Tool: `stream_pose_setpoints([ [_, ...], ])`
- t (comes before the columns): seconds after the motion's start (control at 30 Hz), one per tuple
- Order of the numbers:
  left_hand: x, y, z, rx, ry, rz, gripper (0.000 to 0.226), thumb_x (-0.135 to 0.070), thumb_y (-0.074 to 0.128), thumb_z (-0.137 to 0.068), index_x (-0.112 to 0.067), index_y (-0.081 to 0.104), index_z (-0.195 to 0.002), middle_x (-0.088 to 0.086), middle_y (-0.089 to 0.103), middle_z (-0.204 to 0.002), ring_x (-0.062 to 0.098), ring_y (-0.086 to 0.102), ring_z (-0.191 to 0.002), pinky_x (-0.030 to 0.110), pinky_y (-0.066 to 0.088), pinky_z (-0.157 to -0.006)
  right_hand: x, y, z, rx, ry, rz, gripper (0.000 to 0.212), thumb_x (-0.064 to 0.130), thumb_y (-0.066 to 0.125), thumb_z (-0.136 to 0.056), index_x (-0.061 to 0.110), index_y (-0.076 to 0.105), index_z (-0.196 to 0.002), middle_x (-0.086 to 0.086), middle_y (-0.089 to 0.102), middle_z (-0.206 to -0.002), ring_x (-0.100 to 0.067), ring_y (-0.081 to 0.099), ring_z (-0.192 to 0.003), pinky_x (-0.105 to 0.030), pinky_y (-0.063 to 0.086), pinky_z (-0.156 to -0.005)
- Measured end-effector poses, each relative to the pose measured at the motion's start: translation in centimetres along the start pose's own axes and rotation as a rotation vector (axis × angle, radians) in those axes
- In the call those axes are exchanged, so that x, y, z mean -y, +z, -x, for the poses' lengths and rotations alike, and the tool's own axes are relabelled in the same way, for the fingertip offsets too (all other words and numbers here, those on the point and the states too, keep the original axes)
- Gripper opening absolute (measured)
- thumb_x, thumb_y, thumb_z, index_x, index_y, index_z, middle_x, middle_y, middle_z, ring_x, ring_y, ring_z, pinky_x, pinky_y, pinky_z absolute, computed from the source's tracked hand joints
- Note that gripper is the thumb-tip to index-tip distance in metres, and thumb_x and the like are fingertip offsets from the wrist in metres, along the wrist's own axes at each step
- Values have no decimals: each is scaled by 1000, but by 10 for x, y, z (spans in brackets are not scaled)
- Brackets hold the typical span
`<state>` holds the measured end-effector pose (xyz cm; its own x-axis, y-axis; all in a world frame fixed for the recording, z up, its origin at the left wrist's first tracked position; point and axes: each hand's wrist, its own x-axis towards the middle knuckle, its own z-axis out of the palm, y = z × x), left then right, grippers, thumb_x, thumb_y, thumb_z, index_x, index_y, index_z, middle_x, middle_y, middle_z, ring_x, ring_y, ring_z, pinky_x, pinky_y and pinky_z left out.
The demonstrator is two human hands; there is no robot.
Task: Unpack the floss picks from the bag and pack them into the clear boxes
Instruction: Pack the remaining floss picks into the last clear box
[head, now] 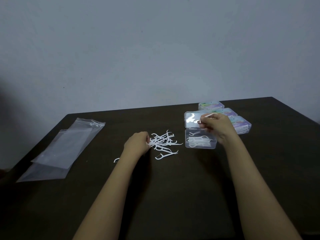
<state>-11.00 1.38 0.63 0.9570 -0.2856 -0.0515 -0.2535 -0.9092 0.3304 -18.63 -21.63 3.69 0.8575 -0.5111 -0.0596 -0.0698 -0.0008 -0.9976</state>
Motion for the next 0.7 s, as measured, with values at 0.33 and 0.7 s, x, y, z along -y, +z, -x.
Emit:
stream_pose_setpoints([
  [0.33,-1,-1,2,5,-9,0,11,-20,57,-87,-20,56,-98,0,58,-113,20,55,-102,29,42,-76,-2,-1,-1,117,-67,433,18,-1,66,-78,14,62,-69,-6,63,-82,-17,61,-76,-20,49,-61],
  [0.7,-2,-3,5,-48,23,67,12,-14,63,-81,-17,61,-93,0,61,-98,20,59,-92,33,48,-78,-11,35,3,125,-594,873,18,28,62,-86,18,69,-99,1,68,-94,-13,54,-95,-36,42,-93],
])
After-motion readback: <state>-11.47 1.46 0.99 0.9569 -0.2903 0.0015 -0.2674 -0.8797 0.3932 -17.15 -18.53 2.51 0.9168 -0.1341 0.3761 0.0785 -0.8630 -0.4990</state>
